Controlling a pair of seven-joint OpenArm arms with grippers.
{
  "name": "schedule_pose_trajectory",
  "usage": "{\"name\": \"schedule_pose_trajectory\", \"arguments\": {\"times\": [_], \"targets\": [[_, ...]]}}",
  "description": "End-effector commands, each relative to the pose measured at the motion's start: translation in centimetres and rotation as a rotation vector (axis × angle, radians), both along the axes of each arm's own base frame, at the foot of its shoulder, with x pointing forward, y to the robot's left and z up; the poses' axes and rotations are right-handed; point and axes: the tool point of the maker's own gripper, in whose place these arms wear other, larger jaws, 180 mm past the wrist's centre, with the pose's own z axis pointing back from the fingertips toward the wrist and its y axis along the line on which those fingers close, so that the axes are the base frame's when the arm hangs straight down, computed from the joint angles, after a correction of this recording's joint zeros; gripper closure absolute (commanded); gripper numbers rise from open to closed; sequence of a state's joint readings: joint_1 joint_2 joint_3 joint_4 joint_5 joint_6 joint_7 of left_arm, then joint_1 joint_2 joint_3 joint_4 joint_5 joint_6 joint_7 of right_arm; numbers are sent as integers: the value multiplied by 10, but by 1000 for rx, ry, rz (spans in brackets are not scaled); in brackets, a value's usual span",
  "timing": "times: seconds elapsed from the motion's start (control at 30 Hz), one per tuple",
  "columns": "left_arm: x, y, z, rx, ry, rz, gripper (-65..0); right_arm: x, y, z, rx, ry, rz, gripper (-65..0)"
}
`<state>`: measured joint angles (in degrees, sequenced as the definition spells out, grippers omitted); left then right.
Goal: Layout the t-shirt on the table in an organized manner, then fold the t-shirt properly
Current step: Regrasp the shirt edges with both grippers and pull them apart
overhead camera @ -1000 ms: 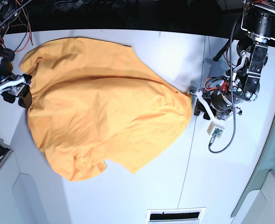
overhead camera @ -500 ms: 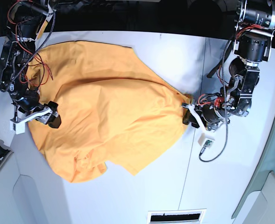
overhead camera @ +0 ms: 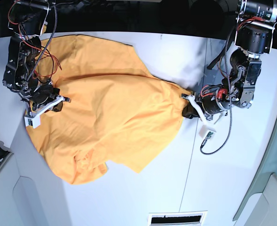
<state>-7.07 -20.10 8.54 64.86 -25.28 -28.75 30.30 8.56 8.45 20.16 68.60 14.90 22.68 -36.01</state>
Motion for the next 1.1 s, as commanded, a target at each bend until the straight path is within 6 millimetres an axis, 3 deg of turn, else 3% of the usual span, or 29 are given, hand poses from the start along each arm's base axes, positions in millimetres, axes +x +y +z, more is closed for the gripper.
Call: {"name": "schedule_pose_trajectory", "arguments": {"times": [0.0, 0.07, 0.17, 0.3, 0.33, 0.4, 0.47, 0.53, 0.7, 0.83, 0.97, 1.07], "targets": [[-14, 14, -6, 51, 39, -15, 0, 14, -16, 16, -30, -57, -11, 0], [-32, 15, -4, 30, 44, -45, 0, 15, -29, 20, -58, -59, -14, 0], [-58, -3, 6, -7, 22, -112, 0, 14, -44, 22, -88, -57, -24, 0], [-71, -34, 42, -35, -78, -196, 0, 13, -50, 23, -98, -56, -27, 0], [-69, -39, 53, -34, -111, -200, 0, 13, -50, 24, -94, -58, -29, -48], [-55, -40, 77, -8, -180, -156, -20, 15, -48, 25, -74, -65, -35, -159], [-40, -39, 101, 28, -265, -127, -127, 16, -46, 27, -49, -75, -41, -233], [-23, -35, 120, 57, -331, -103, -189, 18, -42, 31, -22, -89, -46, -244], [17, -24, 142, 71, -429, -49, -198, 25, -33, 46, 19, -129, -26, -244], [51, -2, 139, 87, -428, 29, -198, 32, -33, 59, 8, -166, -18, -244], [76, 5, 111, 48, -371, 92, -200, 35, -32, 62, 12, -188, -23, -254], [94, -3, 87, -7, -317, 120, -249, 38, -24, 62, 26, -206, -27, -359]]}}
